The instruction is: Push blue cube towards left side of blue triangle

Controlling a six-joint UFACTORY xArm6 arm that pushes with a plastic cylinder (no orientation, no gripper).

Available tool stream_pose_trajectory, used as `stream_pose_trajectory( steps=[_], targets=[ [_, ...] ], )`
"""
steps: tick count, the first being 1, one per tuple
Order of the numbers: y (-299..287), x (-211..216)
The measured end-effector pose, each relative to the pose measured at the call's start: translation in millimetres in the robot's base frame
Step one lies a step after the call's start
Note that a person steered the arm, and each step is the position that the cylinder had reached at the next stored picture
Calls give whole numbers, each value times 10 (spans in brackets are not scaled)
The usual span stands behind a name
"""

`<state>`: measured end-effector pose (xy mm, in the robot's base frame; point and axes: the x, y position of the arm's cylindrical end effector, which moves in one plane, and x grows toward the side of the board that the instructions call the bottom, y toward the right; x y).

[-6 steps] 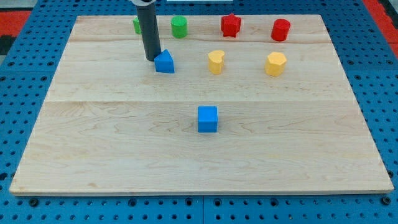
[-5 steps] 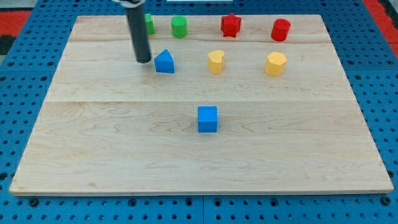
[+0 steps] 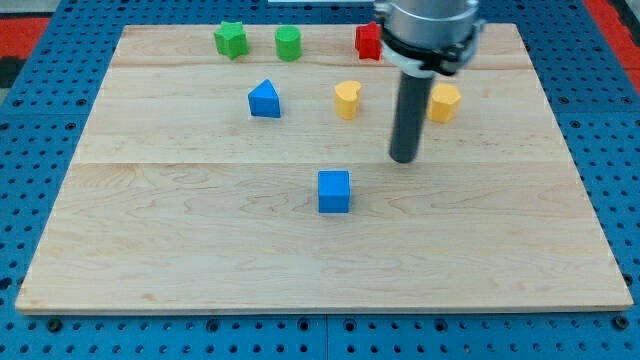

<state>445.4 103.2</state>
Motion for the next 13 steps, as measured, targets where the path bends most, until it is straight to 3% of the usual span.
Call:
stream_pose_trajectory(
  steps=[1, 2, 5, 7, 8, 13],
  targets=[
    [-12, 366],
    [-379, 469],
    [-1939, 444],
    [-2351, 405],
    [-2660, 238],
    [-2687, -839]
  ],
)
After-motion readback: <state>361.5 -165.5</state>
